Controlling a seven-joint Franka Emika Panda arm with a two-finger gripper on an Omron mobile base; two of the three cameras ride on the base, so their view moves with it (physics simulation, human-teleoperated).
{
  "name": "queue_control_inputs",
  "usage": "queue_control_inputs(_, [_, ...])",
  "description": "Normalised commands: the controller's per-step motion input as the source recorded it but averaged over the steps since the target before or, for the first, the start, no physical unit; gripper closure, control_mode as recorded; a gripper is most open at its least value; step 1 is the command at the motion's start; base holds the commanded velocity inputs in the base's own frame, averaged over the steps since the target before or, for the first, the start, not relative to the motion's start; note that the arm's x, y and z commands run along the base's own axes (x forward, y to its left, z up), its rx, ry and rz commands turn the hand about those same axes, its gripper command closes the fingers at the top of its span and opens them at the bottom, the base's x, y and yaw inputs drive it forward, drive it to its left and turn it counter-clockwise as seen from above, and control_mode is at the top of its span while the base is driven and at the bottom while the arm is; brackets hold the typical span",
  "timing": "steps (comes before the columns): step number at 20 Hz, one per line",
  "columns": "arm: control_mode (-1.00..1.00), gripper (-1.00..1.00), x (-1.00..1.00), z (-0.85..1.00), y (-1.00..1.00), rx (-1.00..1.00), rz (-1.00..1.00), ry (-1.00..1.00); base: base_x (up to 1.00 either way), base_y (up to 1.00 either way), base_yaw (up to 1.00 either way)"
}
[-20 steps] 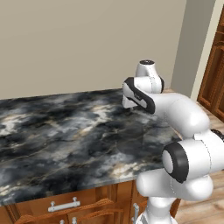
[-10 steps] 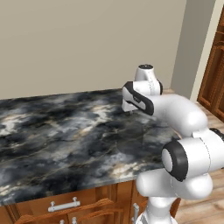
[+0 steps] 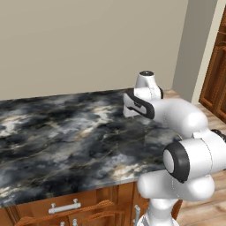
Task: Pick the jar and kettle and place them in the sink. Then turn on the water.
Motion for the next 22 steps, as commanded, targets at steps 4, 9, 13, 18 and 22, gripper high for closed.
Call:
queue_control_inputs(4, [-1.00,-1.00,0.00,-0.20,-0.06,0.00,0.00,0.00,0.00,0.00,0.00])
queue_control_inputs(9, [-1.00,-1.00,0.01,-0.14,-0.08,0.00,0.00,0.00,0.00,0.00,0.00])
queue_control_inputs(13, [-1.00,-1.00,0.03,-0.14,-0.09,0.00,0.00,0.00,0.00,0.00,0.00])
queue_control_inputs(18, [-1.00,-1.00,0.05,-0.15,-0.06,0.00,0.00,0.00,0.00,0.00,0.00])
queue_control_inputs(22, [-1.00,-1.00,0.05,-0.19,0.00,0.00,0.00,0.00,0.00,0.00,0.00])
